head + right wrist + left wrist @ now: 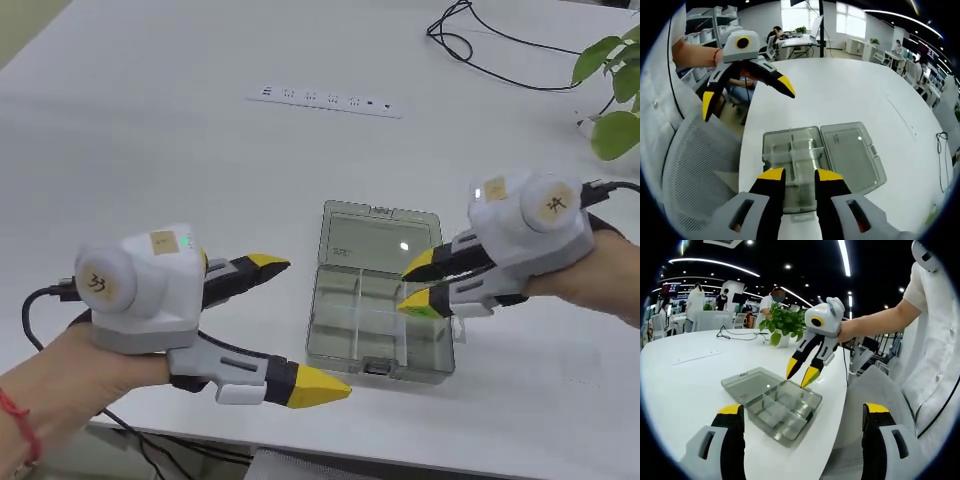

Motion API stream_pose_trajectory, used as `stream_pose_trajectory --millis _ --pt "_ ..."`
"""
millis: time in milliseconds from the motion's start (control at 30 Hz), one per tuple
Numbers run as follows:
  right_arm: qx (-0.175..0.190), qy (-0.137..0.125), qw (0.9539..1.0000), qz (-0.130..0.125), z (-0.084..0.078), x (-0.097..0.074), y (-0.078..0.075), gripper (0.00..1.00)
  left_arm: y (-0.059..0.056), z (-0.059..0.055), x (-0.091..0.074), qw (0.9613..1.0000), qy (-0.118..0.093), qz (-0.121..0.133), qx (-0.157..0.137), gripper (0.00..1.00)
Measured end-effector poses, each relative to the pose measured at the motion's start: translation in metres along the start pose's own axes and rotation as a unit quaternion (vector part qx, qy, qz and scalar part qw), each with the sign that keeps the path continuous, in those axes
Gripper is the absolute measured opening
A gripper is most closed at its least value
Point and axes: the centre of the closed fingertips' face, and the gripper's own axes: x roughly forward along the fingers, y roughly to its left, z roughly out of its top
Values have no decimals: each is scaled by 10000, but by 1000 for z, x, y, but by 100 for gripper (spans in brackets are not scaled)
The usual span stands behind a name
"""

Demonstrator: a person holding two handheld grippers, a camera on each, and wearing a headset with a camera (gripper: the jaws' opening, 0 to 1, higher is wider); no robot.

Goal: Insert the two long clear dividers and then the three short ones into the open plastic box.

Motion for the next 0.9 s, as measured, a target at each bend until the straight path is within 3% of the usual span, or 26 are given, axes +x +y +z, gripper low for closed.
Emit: stream_pose_trajectory --millis 167,400,900 --pt "58 -34 10000 -55 -4 -14 4 30 0 -1 0 10000 24 12 -3 100" --pt "130 66 9998 -111 -28 -33 2 37 0 -1 -2 10000 68 20 10 100" --pt "325 739 9964 -257 -102 -71 -1 45 0 -1 -5 9999 156 46 29 100"
